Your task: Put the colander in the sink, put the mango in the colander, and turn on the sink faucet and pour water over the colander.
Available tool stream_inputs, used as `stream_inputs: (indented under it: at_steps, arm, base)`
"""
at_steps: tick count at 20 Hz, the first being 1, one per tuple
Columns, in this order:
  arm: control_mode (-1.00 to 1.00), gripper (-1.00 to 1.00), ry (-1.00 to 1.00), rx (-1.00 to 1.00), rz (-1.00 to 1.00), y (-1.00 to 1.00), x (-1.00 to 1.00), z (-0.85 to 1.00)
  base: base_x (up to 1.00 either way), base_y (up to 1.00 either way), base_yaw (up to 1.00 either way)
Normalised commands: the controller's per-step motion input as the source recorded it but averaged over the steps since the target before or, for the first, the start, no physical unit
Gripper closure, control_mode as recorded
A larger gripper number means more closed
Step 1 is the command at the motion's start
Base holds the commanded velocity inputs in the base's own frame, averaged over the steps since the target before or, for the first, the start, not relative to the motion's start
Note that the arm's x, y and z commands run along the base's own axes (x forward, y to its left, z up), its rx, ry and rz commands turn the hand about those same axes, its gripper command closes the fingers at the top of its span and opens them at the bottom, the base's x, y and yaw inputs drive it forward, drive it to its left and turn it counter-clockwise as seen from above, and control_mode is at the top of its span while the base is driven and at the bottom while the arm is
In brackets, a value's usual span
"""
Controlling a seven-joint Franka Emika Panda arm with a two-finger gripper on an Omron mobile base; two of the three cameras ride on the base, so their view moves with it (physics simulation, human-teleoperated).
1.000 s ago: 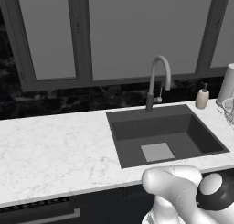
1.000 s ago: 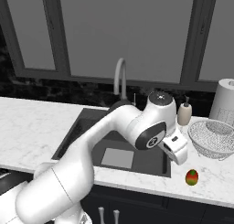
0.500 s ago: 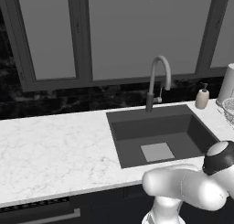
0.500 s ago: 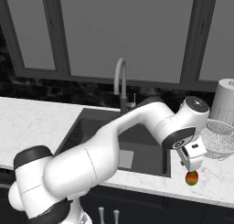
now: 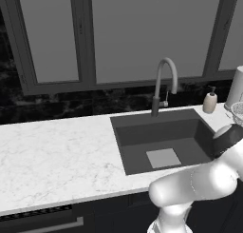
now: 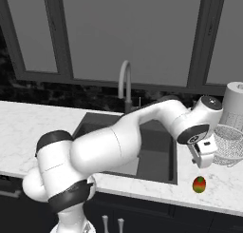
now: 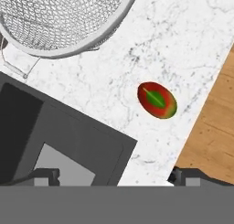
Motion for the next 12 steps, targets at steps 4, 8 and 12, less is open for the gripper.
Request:
stream_inputs:
  at_steps: [4,8,12]
  arm:
    - [-1.0,-1.0,0.0,0.02,-0.09,-0.41,0.42,-0.25]
    - [-1.0,-1.0,0.0,0.05,-0.1,-0.51,0.26,-0.14]
    - [-1.0,-1.0,0.0,0.04,-0.14,-0.4,0.24,-0.02]
  base:
    - [0.0,0.0,0.0]
    - [0.0,0.0,0.0]
    - [0.0,0.0,0.0]
